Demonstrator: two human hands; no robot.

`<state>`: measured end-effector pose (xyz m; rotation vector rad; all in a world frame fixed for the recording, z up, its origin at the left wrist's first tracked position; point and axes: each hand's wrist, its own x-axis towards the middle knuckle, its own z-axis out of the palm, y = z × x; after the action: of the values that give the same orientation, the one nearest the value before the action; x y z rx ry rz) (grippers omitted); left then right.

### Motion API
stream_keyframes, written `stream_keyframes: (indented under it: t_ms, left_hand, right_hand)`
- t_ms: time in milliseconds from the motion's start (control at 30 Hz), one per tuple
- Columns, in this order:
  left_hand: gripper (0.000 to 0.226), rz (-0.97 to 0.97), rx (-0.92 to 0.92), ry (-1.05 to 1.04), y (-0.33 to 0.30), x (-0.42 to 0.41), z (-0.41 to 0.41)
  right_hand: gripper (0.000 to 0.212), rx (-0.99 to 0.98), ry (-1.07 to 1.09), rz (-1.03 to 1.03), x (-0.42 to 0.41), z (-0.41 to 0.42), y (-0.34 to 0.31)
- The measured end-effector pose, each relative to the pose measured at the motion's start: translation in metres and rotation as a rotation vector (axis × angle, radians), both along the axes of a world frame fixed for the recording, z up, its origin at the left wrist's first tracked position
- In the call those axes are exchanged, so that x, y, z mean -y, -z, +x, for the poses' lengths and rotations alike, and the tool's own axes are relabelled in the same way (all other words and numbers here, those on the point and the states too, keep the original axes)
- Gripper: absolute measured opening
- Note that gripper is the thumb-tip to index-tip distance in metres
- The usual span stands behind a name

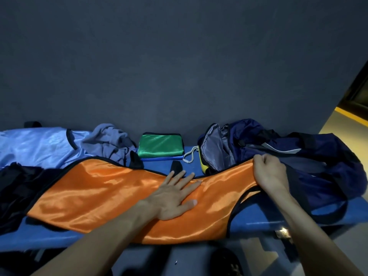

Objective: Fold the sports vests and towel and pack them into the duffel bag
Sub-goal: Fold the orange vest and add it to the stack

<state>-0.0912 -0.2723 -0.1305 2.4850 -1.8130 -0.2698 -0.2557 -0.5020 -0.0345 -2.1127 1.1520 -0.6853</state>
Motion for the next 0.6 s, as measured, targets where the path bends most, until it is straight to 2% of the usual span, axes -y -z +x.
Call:
stream_keyframes:
  t_ms: [67, 133, 267, 333, 500, 600]
  left_hand:
    - [0.066, -0.049, -0.030, -0.011, -0.001, 0.003, -0.006]
    - [0.060, -0.176, -0.038, -0.031, -0.006, 0.003, -0.004]
    - [0.036, -0.393, 0.048, -0.070, -0.031, -0.026, 0.014]
    - [0.023, -0.402, 0.139, -0.144, -0.039, -0.050, 0.028]
    - [0.019, -0.395, 0.285, -0.294, -0.025, -0.101, 0.061]
    - [0.030, -0.347, 0.300, -0.361, -0.016, -0.114, 0.071]
  right_hand:
    - [0.037, 0.068, 0.014, 0.011, 0.001, -0.001, -0.006]
    - [0.034, 0.130, 0.024, 0.026, 0.001, -0.001, -0.012]
    - [0.029, 0.234, 0.001, 0.054, -0.007, 0.003, -0.019]
    - [0.029, 0.260, -0.024, 0.055, -0.014, 0.008, -0.022]
    - [0.033, 0.273, -0.073, 0.032, -0.028, 0.021, -0.025]
    - [0.032, 0.278, -0.077, 0.031, -0.031, 0.025, -0.024]
